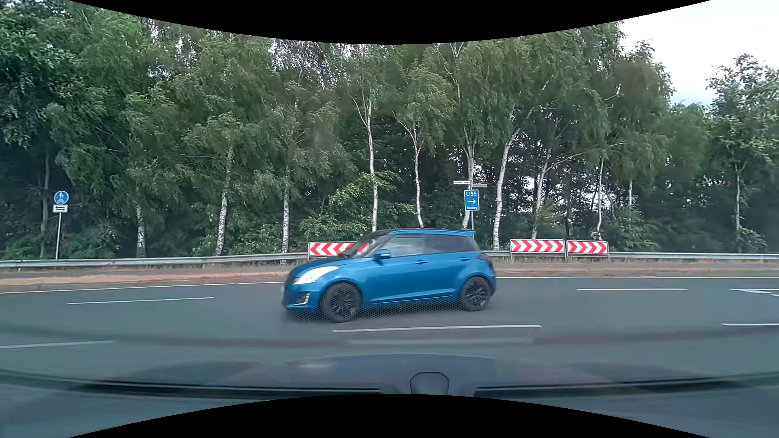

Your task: Follow the waypoints while adhering to traffic rules and regulations

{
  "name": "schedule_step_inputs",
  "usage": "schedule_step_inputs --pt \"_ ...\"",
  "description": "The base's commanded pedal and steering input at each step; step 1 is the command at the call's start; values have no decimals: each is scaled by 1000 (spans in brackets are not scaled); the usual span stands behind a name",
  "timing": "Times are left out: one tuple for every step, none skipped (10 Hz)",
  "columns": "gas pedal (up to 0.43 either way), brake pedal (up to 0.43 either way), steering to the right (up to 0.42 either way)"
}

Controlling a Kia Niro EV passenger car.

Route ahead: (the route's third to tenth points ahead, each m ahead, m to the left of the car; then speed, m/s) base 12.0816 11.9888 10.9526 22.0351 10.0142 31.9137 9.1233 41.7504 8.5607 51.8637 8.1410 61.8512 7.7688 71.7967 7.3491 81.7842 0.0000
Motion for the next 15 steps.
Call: schedule_step_inputs --pt "0 262 -286" --pt "0 262 -286" --pt "0 262 -286" --pt "0 262 -286" --pt "0 262 -286" --pt "0 262 -286" --pt "0 262 -286" --pt "0 262 -286" --pt "0 262 -286" --pt "0 262 -286" --pt "0 262 -286" --pt "0 262 -286" --pt "0 262 -286" --pt "0 262 -286" --pt "0 262 -286"
